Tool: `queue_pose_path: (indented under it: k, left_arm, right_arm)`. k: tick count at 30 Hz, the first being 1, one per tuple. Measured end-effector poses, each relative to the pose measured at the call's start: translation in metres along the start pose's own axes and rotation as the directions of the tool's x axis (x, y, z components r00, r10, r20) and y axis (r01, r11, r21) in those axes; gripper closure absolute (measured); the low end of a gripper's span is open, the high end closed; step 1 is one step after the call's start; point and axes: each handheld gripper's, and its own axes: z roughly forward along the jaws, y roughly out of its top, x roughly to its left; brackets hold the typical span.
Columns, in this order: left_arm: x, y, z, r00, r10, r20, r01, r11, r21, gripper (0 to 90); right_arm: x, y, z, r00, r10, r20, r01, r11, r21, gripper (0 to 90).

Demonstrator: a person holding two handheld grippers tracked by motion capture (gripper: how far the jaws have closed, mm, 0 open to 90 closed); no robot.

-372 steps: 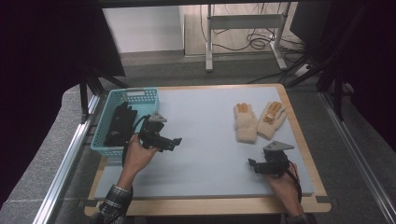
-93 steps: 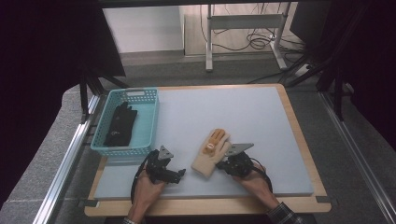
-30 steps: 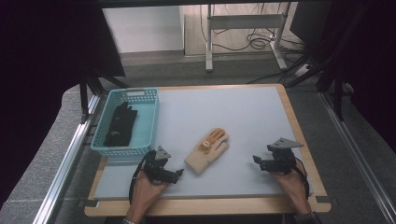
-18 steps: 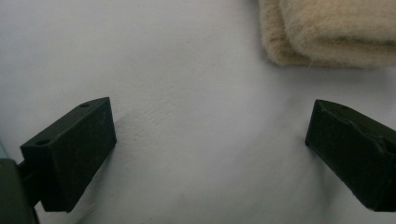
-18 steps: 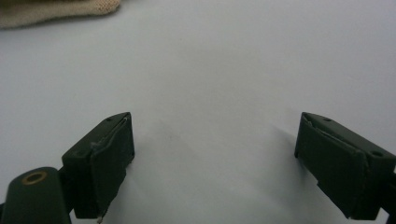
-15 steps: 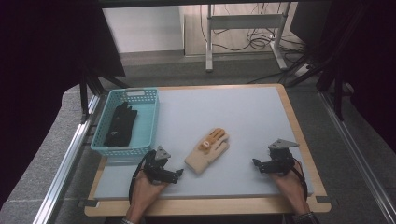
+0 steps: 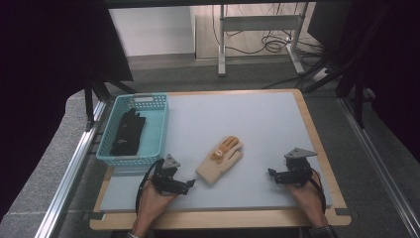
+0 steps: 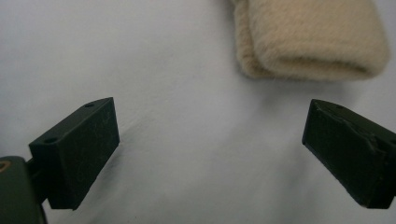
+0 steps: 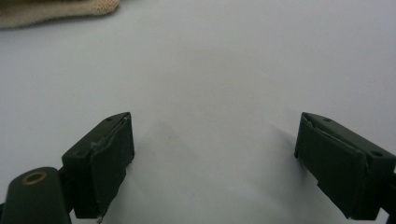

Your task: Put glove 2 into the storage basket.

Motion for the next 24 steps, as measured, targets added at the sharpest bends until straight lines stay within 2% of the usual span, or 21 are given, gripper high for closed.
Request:
queue_pose_path:
  k: [4,8,16,24]
  left_arm:
    - [-0.003,0.006,-0.001,0.9995,-0.007,0.032,0.008,0.9999,-0.008,4.2]
    - [-0.009,0.016,0.0,0.9989,0.017,0.045,-0.017,0.9999,-0.003,3.7]
    - [-0.018,0.043,0.003,0.9968,0.04,0.07,-0.04,0.9992,-0.004,3.1]
    - [-0.027,0.071,0.02,0.9944,0.062,0.085,-0.064,0.9979,0.012,3.0]
  right_arm:
    - [0.0,0.0,0.0,1.0,0.0,0.0,0.0,1.0,0.0,11.4]
    - [0.0,0.0,0.0,1.0,0.0,0.0,0.0,1.0,0.0,11.4]
    - [0.0,0.0,0.0,1.0,0.0,0.0,0.0,1.0,-0.001,11.4]
    - [0.0,0.0,0.0,1.0,0.0,-0.001,0.0,1.0,-0.001,11.4]
